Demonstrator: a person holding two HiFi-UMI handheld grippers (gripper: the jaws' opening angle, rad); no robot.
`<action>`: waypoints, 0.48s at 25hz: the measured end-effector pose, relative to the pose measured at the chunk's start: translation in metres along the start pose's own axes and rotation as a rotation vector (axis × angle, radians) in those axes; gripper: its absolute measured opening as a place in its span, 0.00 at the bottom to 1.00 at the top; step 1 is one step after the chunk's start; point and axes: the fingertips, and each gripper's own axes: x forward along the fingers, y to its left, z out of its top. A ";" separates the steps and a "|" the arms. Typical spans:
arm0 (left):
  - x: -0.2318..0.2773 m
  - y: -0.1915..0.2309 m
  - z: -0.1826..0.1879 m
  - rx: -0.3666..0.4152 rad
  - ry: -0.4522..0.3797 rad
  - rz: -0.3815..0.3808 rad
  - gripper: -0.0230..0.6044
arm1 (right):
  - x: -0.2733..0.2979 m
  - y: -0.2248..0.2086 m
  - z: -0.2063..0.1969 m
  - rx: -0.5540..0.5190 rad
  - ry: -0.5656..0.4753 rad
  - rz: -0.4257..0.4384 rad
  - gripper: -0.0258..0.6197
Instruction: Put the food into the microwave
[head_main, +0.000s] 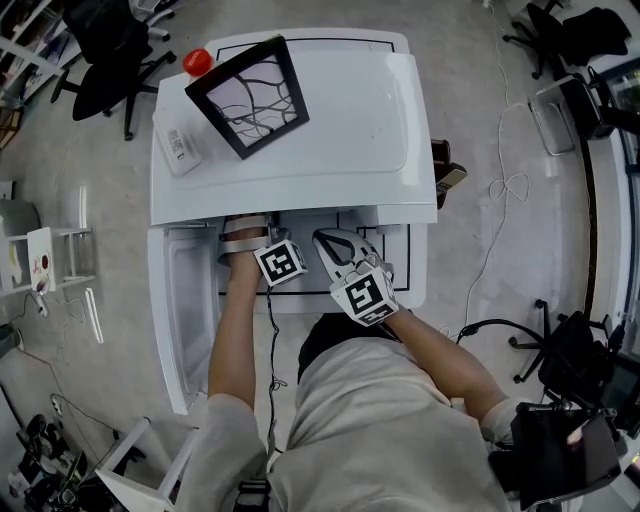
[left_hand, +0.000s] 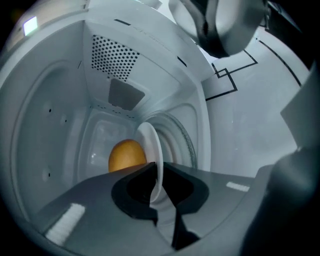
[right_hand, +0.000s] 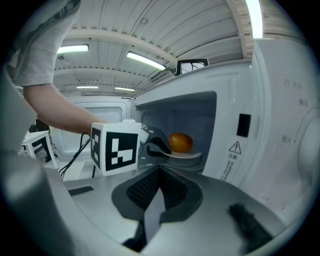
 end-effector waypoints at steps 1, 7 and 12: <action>0.001 0.001 0.001 -0.027 -0.014 -0.021 0.11 | 0.001 0.000 0.001 -0.003 -0.001 0.003 0.06; 0.005 0.002 -0.002 -0.145 -0.044 -0.176 0.16 | 0.003 0.002 0.005 -0.009 -0.002 0.016 0.06; 0.005 0.004 -0.008 -0.211 -0.040 -0.221 0.18 | 0.004 0.001 0.006 -0.009 -0.011 0.017 0.06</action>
